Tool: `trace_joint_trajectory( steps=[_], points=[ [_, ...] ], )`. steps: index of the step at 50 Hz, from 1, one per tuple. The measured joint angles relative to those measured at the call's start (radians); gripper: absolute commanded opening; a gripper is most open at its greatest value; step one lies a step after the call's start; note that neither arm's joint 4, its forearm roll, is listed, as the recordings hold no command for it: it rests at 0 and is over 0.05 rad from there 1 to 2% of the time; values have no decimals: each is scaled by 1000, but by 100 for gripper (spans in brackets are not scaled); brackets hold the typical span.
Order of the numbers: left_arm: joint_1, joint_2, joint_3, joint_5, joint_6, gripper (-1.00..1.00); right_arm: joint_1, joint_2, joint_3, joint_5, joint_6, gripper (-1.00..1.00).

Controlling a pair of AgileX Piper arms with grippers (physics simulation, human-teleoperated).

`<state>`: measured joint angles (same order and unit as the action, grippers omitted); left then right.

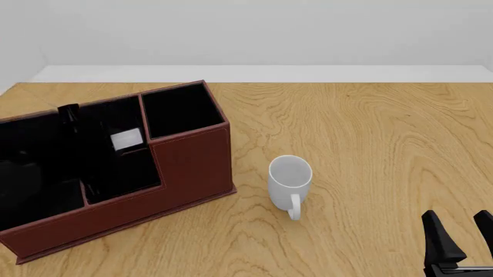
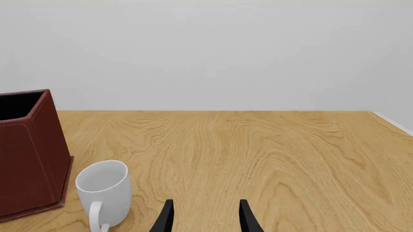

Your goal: Pick up the book and place it in the front compartment of the caddy.

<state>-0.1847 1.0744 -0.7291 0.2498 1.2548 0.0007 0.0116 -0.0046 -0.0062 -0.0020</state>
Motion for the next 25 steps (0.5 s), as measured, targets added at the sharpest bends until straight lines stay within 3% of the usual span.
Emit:
trace_joint_trajectory(
  steps=[25],
  points=[
    [19, 87, 12, -111, 23, -100, 0, 0, 0, 0, 0, 100]
  ],
)
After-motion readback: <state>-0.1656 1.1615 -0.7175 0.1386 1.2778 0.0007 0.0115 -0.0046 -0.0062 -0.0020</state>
